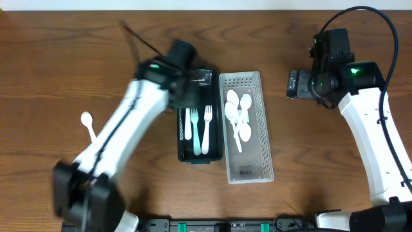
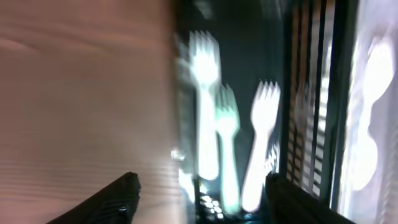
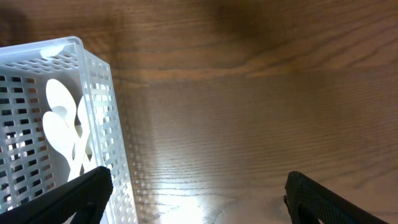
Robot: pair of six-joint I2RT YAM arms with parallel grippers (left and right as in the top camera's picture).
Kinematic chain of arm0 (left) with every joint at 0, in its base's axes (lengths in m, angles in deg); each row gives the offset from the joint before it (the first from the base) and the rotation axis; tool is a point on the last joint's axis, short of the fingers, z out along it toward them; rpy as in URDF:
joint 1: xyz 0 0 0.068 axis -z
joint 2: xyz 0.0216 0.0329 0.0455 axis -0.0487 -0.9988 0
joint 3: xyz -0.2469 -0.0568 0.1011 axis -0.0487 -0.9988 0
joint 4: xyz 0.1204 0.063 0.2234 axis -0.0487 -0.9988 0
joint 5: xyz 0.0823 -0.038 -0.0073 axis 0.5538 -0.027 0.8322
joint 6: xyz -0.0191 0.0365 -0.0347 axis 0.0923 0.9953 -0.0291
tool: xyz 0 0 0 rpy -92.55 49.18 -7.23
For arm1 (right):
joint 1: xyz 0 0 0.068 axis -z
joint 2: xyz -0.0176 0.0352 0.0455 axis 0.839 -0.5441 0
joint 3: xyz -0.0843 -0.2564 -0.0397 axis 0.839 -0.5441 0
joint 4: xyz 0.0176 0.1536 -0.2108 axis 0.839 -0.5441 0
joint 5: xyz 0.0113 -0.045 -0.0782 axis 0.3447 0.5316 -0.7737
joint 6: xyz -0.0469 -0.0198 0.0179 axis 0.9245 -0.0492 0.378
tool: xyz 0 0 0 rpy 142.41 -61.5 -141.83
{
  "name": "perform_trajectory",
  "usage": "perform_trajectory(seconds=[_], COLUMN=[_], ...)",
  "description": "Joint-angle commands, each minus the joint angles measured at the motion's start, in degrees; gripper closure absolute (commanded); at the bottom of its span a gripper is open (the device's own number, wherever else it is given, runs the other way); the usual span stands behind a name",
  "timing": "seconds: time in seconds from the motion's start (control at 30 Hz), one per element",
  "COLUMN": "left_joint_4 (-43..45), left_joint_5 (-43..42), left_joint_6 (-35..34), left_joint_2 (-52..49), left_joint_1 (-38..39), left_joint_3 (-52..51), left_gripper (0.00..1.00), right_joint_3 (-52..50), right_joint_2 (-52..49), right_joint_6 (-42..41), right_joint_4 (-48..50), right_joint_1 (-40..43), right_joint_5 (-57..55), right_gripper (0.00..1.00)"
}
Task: Pack container
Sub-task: 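Carry the white fork with left gripper into the black tray and release, then move left gripper to the white spoon and grasp it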
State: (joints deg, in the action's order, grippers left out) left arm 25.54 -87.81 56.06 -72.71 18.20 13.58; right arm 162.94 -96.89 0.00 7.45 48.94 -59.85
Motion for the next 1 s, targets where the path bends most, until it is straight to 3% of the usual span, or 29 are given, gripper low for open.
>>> perform_trajectory(seconds=[0.0,0.23,0.4,0.63,0.97], left_joint_4=[-1.16,-2.38,-0.04,4.02,7.19], left_joint_5=[3.72,3.74,3.67,3.23,2.75], left_joint_6=[0.35,1.22,1.25,4.44,5.97], left_joint_2=[7.19,7.72,1.75,-10.84,-19.54], left_joint_1=[-9.57,-32.35,-41.86,-45.66,-45.68], left_joint_3=[1.95,0.44,-2.64,-3.13,-3.13], left_gripper=[0.27,0.13,0.12,0.11,0.09], right_joint_3=[-0.17,-0.17,-0.17,-0.17,-0.17], right_joint_2=[-0.15,-0.15,-0.15,-0.15,-0.15], right_joint_6=[0.5,0.5,0.5,0.5,0.5], right_joint_4=[-0.04,-1.2,-2.32,-2.89,-4.13], right_joint_1=[0.33,0.31,0.33,0.31,0.31], right_joint_5=[-0.85,-0.83,-0.83,-0.83,-0.83], right_gripper=[0.08,0.08,0.08,0.08,0.08])
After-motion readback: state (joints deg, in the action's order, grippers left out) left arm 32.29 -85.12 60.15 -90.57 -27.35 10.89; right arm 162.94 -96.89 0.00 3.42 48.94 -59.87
